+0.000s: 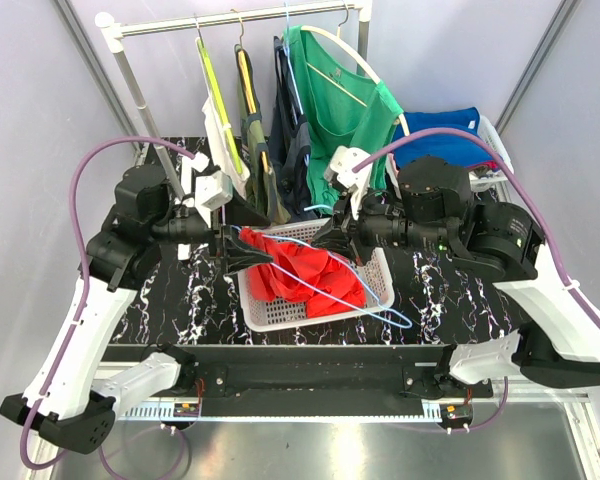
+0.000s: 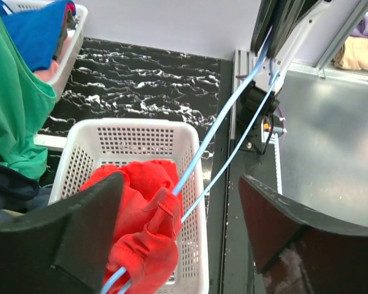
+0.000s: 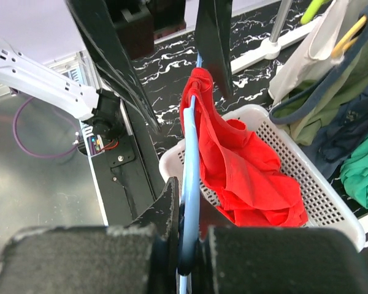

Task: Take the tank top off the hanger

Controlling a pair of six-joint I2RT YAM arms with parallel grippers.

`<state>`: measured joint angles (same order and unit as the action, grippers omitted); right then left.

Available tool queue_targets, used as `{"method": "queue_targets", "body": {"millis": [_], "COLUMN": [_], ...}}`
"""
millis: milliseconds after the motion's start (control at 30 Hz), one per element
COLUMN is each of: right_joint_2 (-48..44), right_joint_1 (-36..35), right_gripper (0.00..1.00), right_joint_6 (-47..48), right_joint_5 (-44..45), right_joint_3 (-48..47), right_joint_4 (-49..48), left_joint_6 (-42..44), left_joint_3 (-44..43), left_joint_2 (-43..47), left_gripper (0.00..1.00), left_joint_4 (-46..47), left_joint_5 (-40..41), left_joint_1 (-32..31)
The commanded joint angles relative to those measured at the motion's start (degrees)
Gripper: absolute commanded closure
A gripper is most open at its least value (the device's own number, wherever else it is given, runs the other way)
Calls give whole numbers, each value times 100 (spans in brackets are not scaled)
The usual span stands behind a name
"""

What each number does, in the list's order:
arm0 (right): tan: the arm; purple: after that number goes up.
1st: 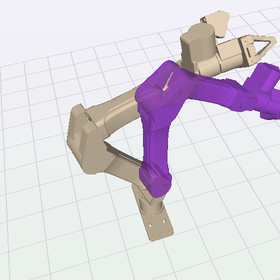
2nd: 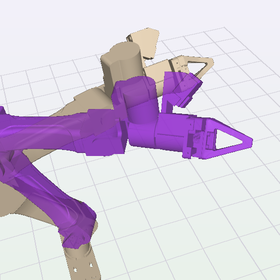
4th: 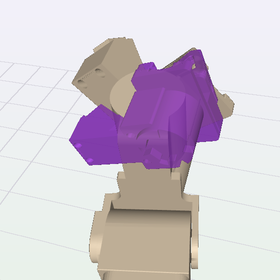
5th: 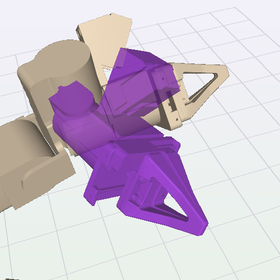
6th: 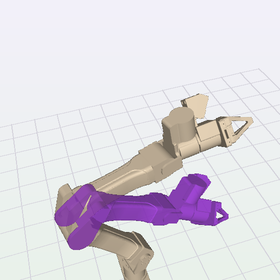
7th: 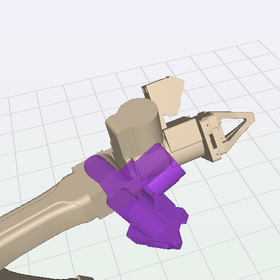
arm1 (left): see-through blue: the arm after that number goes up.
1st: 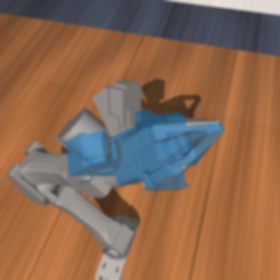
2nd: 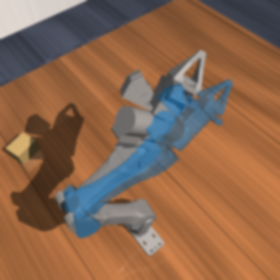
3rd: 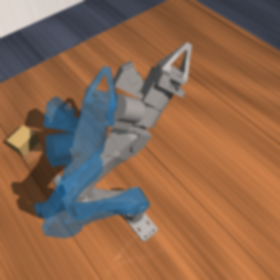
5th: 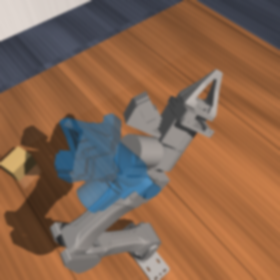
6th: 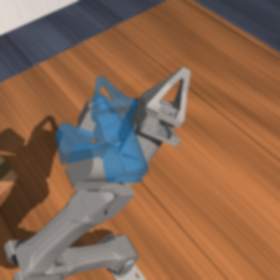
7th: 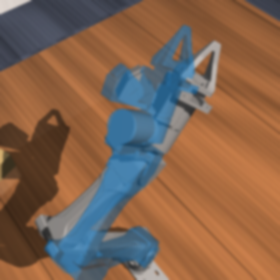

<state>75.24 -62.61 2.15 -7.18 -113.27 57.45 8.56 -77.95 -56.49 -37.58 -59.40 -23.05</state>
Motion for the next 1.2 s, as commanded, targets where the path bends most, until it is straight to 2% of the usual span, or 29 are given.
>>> {"method": "queue_targets", "body": {"millis": [0, 133, 167, 233, 267, 367, 400, 500, 533, 567, 600, 700, 933, 1167], "right_joint_2": [122, 342, 368, 403, 403, 281, 202, 35, -9, -97, -141, -369, -1527, -2127], "right_joint_1": [-23, -23, -23, -15, -14, -14, -14, -6, -14, -14, -14, -15, -14, -6], "right_gripper": [100, 100, 100, 100, 100, 100, 100, 100, 97, 89, 74, 61, 55, 51], "right_joint_6": [163, 163, 171, 145, 128, 66, 66, 66, 57, 57, 66, 136, 435, 725], "right_joint_5": [-257, -267, -240, -214, -188, -100, -91, 6, 23, 85, 94, 76, 33, 51], "right_joint_3": [-362, -424, -398, -257, -187, 103, 208, 367, 402, 437, 533, 815, 2105, 2687], "right_joint_4": [-182, -252, -322, -540, -629, -1033, -1130, -1403, -1508, -1561, -1622, -1667, -1895, -1756], "left_joint_6": [208, 146, 138, 120, 120, 137, 129, 155, 172, 173, 190, 181, 216, 304], "left_joint_3": [122, 70, 35, 26, 43, 104, 131, 149, 140, 149, 131, 79, -106, -159], "left_joint_2": [50, -2, -2, -11, 6, 50, 59, 112, 121, 129, 129, 147, 208, 226], "left_gripper": [25, 39, 48, 56, 67, 83, 85, 87, 88, 89, 90, 92, 93, 94], "left_joint_4": [216, 216, 225, 225, 225, 216, 216, 190, 181, 181, 172, 155, 85, -38], "left_joint_5": [-265, -353, -379, -476, -502, -520, -512, -503, -494, -485, -485, -485, -538, -538], "left_joint_1": [-77, -156, -147, -165, -174, -174, -174, -174, -174, -174, -174, -165, -156, -130]}}
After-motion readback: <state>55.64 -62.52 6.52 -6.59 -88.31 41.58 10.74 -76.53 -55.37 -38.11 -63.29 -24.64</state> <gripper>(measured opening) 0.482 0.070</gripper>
